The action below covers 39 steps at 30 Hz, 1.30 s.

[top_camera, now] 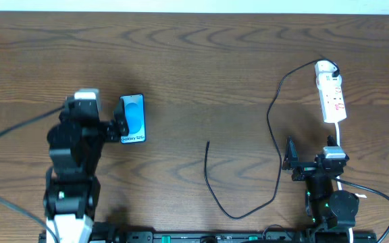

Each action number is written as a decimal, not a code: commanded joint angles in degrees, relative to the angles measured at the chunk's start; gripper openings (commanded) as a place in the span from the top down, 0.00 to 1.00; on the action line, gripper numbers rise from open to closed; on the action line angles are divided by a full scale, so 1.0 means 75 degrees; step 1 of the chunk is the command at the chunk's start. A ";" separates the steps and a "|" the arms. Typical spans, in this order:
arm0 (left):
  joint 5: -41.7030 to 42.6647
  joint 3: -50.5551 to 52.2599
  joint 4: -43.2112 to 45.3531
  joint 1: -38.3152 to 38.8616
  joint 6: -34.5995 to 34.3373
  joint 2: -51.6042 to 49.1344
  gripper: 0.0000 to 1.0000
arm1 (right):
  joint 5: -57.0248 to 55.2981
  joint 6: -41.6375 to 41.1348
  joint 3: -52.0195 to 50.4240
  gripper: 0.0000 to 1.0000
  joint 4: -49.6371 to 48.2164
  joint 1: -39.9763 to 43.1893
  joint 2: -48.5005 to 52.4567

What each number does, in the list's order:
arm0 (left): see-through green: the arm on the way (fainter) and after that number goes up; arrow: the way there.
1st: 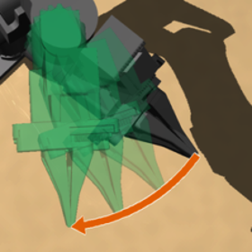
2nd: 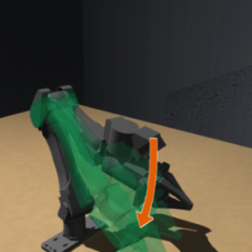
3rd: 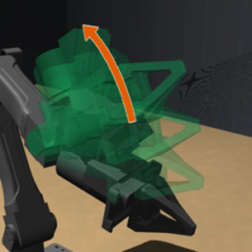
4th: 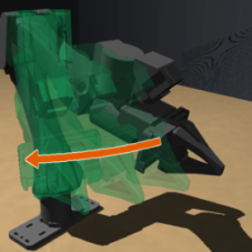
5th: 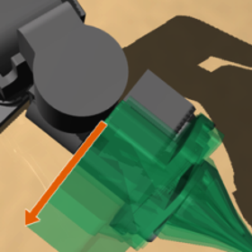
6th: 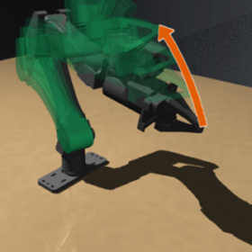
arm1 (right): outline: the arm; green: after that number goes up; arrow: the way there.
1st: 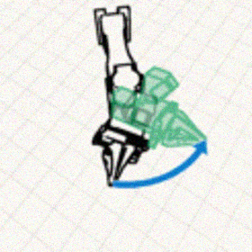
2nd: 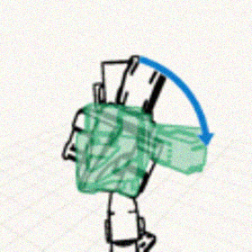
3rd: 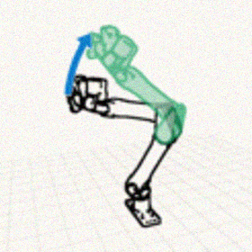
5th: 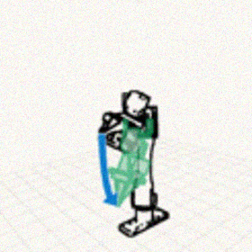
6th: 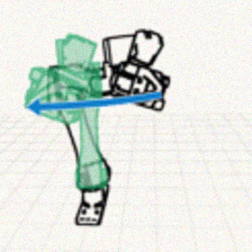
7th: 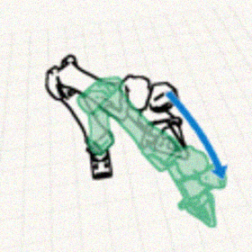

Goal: Plug charger to phone and switch on socket
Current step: 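Raise the left arm and move the left gripper over the phone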

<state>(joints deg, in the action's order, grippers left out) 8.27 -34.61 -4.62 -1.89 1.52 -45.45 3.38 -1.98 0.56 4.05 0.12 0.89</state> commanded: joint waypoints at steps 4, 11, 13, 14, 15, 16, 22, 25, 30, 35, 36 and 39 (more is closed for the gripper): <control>0.0012 -0.1288 -0.0676 -0.0041 0.0041 -0.1326 0.09 | -0.0032 -0.0073 -0.0032 0.01 0.0006 -0.0050 -0.0023; 0.0009 -0.3051 -0.2203 -0.0041 0.0050 -0.2463 0.09 | -0.0032 -0.0073 -0.0032 0.01 0.0009 -0.0050 -0.0023; 0.0009 -0.3561 -0.2675 -0.0041 0.0050 -0.2728 0.09 | -0.0032 -0.0073 -0.0032 0.01 0.0006 -0.0050 -0.0023; 0.0009 -0.3783 -0.2894 -0.0041 0.0050 -0.2838 0.09 | -0.0032 -0.0073 -0.0032 0.01 0.0009 -0.0050 -0.0023; 0.0009 -0.4007 -0.3130 -0.0041 0.0050 -0.2961 0.09 | -0.0032 -0.0073 -0.0032 0.01 0.0006 -0.0050 -0.0023; 0.0009 -0.4223 -0.3366 -0.0041 0.0052 -0.3089 0.09 | -0.0032 -0.0073 -0.0032 0.01 0.0009 -0.0050 -0.0023; 0.0119 -0.5219 -0.4663 -0.0041 0.0052 -0.3876 0.09 | -0.0032 -0.0073 -0.0032 0.01 0.0009 -0.0050 -0.0023; 0.0583 -0.5455 -0.4905 -0.0041 0.0050 -0.4261 0.09 | -0.0032 -0.0073 -0.0032 0.01 0.0006 -0.0050 -0.0023; 0.0793 -0.5476 -0.5103 -0.0041 0.0038 -0.4610 0.09 | -0.0032 -0.0073 -0.0032 0.01 0.0006 -0.0050 -0.0023; 0.0793 -0.5476 -0.5426 -0.0041 0.0041 -0.4890 0.09 | -0.0032 -0.0073 -0.0032 0.01 0.0006 -0.0050 -0.0023; 0.0793 -0.5476 -0.5476 -0.0041 0.0047 -0.4934 0.09 | -0.0032 -0.0073 -0.0032 0.01 0.0006 -0.0050 -0.0023; 0.0845 -0.5476 -0.5555 -0.0038 0.0050 -0.4998 0.09 | -0.0032 -0.0073 -0.0032 0.01 0.0009 -0.0050 -0.0023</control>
<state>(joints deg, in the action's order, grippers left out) 13.50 -74.32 -45.69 -1.89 1.52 -82.13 3.38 -1.98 0.56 4.03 0.12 0.89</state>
